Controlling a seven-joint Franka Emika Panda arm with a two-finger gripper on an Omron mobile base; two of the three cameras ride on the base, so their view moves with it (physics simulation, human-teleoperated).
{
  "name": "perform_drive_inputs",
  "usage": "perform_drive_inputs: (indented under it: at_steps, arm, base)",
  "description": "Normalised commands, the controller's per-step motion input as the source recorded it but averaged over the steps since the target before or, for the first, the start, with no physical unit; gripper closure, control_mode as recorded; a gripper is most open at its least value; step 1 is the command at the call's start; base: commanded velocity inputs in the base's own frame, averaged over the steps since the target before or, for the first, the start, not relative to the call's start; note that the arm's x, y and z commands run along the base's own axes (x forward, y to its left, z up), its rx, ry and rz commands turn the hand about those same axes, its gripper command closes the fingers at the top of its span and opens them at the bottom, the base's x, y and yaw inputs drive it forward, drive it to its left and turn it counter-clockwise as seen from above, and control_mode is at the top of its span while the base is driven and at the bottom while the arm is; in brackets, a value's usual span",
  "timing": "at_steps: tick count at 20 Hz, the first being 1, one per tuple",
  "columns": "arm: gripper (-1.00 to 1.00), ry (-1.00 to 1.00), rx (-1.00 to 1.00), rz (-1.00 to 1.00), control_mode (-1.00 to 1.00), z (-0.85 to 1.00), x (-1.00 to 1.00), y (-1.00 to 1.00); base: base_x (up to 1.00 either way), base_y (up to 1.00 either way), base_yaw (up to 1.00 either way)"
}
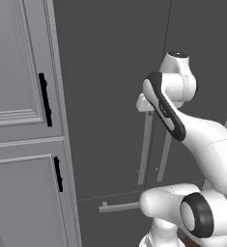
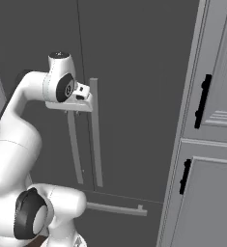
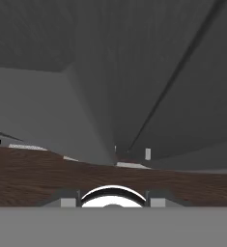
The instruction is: Take the strawberry from the fridge and place it on top of the pancake, located on the dining counter.
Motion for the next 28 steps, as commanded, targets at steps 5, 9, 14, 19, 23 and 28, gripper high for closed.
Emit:
perform_drive_inputs:
  at_steps: [5,9,14,19,23,28]
  arm:
    - [-1.00,0.00,0.00,0.00,1.00,0.00,0.00,0.00]
    - [-1.00,0.00,0.00,0.00,1.00,0.00,0.00,0.00]
    - [-1.00,0.00,0.00,0.00,1.00,0.00,0.00,0.00]
    - [-1.00,0.00,0.00,0.00,1.00,0.00,0.00,0.00]
    - [-1.00,0.00,0.00,0.00,1.00,0.00,0.00,0.00]
    - [-1.00,0.00,0.00,0.00,1.00,0.00,0.00,0.00]
  base:
    - [-0.17,-0.02,-0.01]
    - [-0.50,-0.03,-0.04]
    - [-0.59,-0.05,-0.04]
    - [-0.62,-0.05,-0.04]
    - [-0.27,-0.04,-0.03]
    - [0.00,-0.02,0.00]
